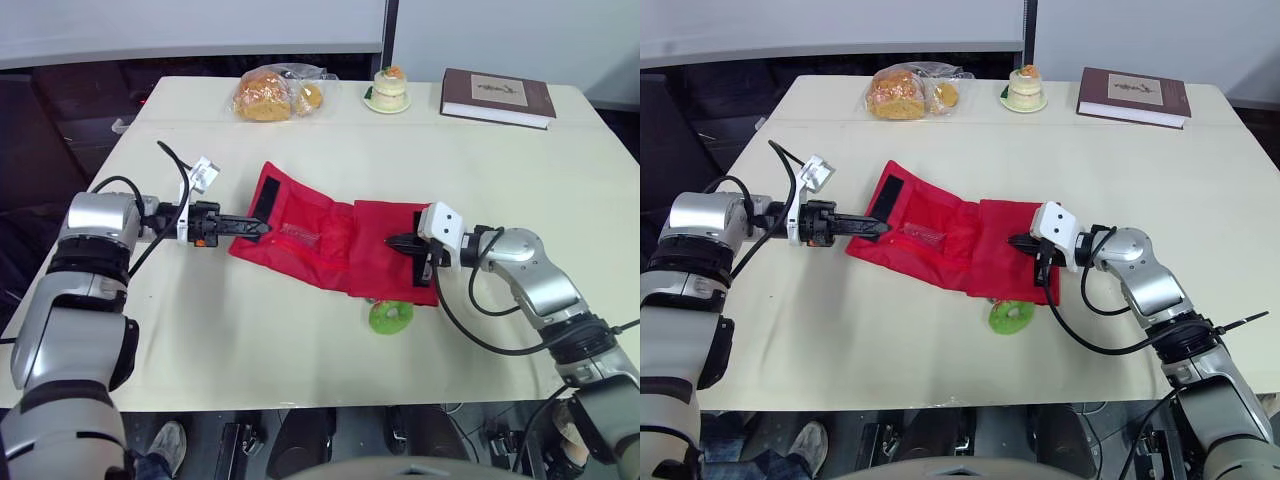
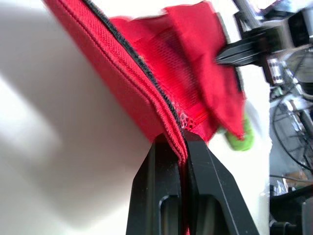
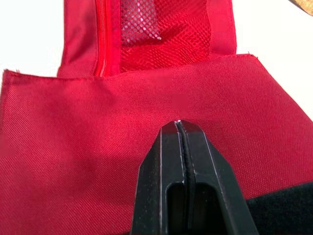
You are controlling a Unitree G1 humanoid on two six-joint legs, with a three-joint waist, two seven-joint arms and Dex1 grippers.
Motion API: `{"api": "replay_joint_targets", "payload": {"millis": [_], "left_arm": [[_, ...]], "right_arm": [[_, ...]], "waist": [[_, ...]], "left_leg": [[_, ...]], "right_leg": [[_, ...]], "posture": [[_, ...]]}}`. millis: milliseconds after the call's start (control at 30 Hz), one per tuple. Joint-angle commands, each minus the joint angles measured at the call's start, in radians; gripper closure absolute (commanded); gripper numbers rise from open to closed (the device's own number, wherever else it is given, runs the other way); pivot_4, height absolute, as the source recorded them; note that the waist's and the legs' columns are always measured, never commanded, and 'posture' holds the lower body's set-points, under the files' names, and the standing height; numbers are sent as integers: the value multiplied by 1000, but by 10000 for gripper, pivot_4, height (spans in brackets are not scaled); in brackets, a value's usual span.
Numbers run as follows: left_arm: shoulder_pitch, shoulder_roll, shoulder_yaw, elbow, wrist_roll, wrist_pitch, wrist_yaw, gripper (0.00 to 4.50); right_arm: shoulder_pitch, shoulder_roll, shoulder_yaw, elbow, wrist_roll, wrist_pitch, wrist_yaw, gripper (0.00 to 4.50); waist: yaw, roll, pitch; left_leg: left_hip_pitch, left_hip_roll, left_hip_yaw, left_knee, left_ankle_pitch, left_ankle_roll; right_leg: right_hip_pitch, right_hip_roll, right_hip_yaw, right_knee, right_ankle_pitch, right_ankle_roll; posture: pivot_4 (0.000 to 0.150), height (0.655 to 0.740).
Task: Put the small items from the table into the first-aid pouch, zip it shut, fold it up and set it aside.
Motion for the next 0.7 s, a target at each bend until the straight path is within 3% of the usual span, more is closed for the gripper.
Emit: {"api": "replay_joint_targets", "payload": {"millis": [33,433,700], "left_arm": [[18,-10,48,-158,-113,26,-65,45000],[90,-278,145,-424,-227,159,128,45000],[118,-419,124,-368,-182,105,174,45000]], "right_arm": [[23,4,20,43,-62,35,-22,44795],[27,17,7,46,-87,55,-38,44795],[45,27,-25,9,-74,69,-62,44795]], "waist": [[-1,0,0],[-5,0,-1],[-4,0,-1]], "left_leg": [[0,0,0,0,0,0],[2,0,0,0,1,-1],[5,-1,-1,0,1,-1]], "right_leg": [[0,0,0,0,0,0],[2,0,0,1,0,0],[5,0,0,0,0,0]], "posture": [[1500,7289],[1500,7289],[1500,7289]]}}
